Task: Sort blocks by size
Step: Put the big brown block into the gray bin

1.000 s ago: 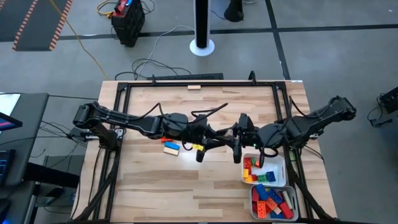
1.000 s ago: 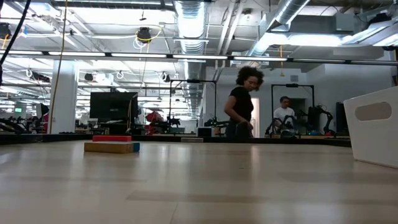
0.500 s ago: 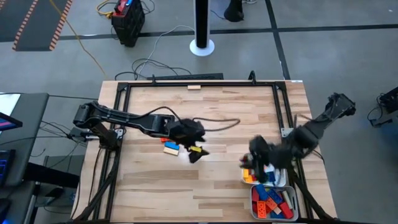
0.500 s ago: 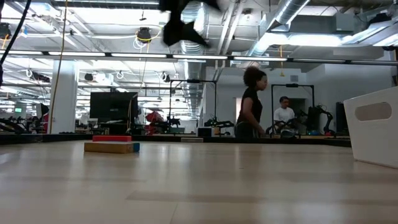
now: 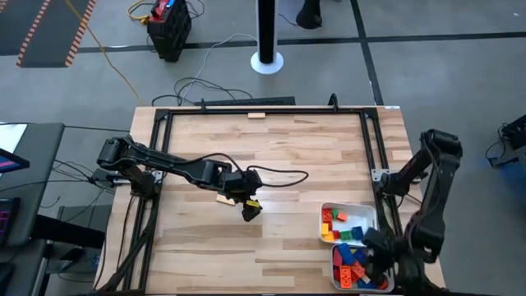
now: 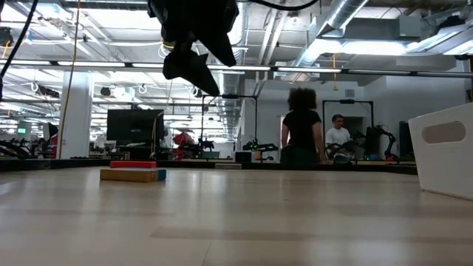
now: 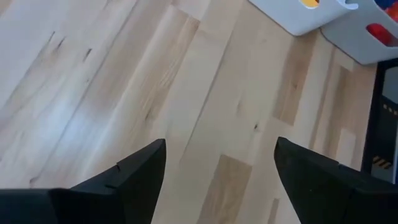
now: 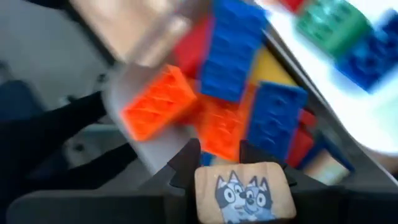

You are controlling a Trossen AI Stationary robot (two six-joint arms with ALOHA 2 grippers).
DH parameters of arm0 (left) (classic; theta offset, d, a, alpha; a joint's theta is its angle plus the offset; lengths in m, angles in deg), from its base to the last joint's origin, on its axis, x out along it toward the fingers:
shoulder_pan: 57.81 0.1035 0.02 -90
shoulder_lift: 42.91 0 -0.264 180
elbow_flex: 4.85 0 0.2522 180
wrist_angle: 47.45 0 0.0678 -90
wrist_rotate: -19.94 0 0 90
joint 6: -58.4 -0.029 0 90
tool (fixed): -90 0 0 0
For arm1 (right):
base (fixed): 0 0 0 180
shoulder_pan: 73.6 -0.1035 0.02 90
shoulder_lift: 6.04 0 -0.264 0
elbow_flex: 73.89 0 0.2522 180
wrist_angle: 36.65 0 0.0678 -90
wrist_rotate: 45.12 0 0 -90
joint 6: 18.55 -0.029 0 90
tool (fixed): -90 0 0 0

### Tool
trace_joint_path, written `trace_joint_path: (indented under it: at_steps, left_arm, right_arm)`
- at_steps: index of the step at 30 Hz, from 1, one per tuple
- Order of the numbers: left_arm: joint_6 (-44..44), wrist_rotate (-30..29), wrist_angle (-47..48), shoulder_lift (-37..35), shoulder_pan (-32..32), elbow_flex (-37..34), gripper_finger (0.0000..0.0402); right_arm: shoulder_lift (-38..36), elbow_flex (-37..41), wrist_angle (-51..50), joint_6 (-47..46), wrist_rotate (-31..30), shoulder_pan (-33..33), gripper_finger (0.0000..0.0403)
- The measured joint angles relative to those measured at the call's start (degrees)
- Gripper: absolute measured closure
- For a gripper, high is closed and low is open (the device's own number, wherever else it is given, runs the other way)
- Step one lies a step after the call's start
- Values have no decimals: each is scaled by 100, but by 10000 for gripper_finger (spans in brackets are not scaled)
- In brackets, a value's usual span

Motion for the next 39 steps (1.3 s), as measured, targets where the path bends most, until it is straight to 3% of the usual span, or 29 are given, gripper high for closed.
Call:
trace_joint_path:
  at_steps: [4,9,14,20,25,32,39]
  left_arm:
    - [16,-140,-29,0,8,0,114]
    - [32,-162,-33,0,10,0,114]
    - [-327,274,61,0,10,0,114]
    - [-1101,588,839,0,3,0,114]
    - [-1915,394,1605,2,3,-29,114]
    - [-2399,364,1549,4,3,-726,114]
    - [-2736,-457,1452,9,5,-1370,114]
  right_arm:
    - [378,84,-71,-843,383,-237,282]
    - [828,92,-19,-891,907,-153,282]
    - [987,94,-52,-801,1095,-90,211]
    - [552,90,-162,-885,1174,-116,149]
    - [-47,85,-471,-1065,1167,-101,145]
    - [-668,85,-1123,-1190,967,95,144]
    - [-732,85,-1148,-629,516,528,144]
